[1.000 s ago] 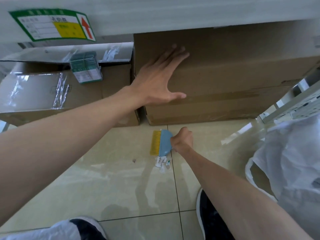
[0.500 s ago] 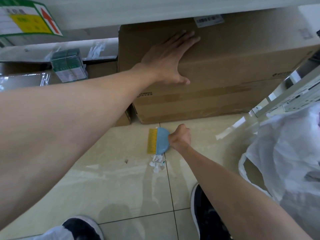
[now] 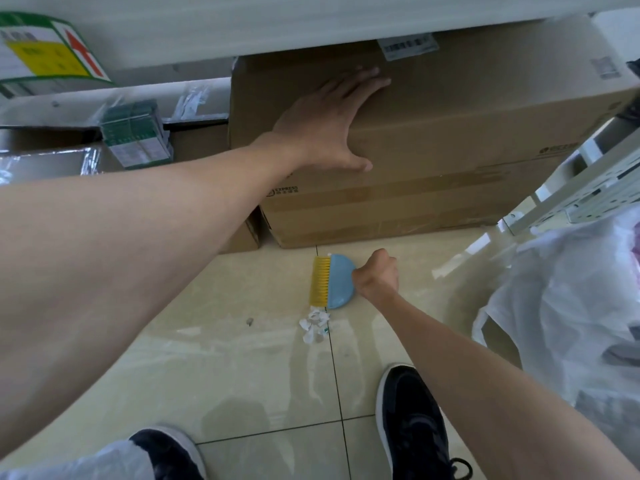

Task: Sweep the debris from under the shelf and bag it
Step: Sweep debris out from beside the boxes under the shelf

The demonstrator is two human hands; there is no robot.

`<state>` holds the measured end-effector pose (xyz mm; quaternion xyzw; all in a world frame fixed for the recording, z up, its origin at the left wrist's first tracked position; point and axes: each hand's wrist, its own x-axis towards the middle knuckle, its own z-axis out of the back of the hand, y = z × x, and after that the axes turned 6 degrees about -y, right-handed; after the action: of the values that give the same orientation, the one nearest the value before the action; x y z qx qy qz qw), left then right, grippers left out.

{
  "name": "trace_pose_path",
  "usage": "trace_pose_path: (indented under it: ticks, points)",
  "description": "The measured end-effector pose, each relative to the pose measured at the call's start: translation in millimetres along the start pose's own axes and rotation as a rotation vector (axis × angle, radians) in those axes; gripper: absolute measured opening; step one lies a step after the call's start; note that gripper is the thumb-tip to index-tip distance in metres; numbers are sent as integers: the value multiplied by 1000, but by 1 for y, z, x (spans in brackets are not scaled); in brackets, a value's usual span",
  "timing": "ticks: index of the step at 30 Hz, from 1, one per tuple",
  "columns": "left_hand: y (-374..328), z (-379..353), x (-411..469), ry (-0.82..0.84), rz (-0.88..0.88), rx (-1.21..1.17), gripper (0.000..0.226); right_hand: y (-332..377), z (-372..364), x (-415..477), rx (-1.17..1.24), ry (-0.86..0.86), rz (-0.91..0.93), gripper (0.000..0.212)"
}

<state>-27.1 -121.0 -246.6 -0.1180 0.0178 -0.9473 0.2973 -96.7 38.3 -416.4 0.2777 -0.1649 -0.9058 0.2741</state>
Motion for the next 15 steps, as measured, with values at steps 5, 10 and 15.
trace_pose_path:
  ticks: [5, 10, 15]
  points:
    - [-1, 1, 0, -2, 8, -20, 112, -9, 17, 8, -27, -33, -17, 22]
    - [-1, 0, -1, 1, 14, -24, 112, 1, 29, 10, -48, -22, 4, 26]
    - [0, 0, -2, -6, 22, -40, 113, 50, 31, 0, -12, 23, 165, 31]
